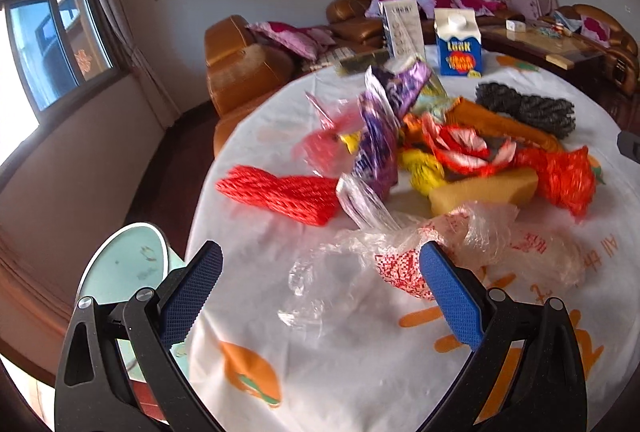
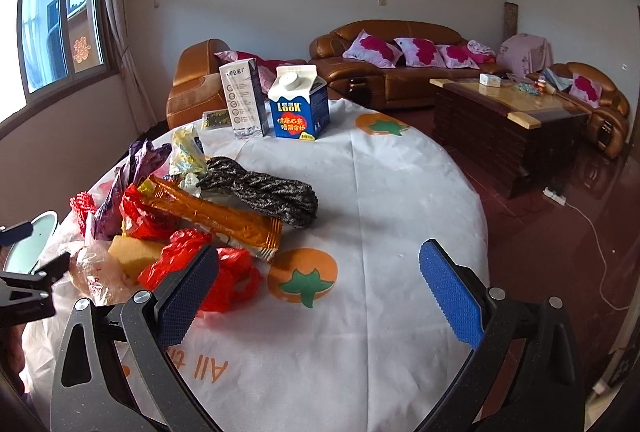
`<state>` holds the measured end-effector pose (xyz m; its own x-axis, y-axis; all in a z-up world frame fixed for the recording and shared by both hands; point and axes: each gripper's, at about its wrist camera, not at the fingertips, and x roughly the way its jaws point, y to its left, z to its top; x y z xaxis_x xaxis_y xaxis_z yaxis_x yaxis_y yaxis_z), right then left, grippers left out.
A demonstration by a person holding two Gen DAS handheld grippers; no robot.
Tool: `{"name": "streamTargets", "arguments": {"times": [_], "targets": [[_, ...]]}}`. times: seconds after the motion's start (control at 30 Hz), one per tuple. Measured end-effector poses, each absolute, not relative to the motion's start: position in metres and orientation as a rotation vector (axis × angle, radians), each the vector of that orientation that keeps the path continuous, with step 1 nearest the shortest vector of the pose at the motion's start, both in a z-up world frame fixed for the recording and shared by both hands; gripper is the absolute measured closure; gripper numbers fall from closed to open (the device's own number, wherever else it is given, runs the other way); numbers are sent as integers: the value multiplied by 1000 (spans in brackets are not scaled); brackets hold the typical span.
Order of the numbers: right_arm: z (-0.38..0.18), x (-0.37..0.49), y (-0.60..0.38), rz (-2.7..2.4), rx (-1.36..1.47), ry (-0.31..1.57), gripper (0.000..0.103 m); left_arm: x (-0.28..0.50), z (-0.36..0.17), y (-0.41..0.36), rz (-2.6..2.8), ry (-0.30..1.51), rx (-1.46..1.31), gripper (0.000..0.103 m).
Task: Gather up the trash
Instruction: 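Reach the left gripper to the clear plastic bag and close on it, then lift the clear plastic bag off the table with the left gripper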
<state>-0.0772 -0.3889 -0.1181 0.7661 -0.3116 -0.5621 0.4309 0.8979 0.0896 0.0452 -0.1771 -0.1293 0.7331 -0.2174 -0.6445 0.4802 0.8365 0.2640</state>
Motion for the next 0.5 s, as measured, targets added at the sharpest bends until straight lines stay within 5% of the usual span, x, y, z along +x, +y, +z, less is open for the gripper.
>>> {"name": "streamTargets", "arguments": {"times": [0.13, 0.23, 0.37, 0.5], "targets": [[-122, -77, -392, -401, 233, 580, 5, 48, -139, -181, -432, 676, 427, 11], [-126, -77, -397, -405, 249, 592, 5, 48, -144, -182, -483, 715, 416, 33], [-130, -77, -401, -406, 266, 607, 5, 46, -153, -188, -562, 770, 412, 86], [-129, -78, -397, -401, 256, 607, 5, 40, -153, -187, -582, 770, 411, 94]]}}
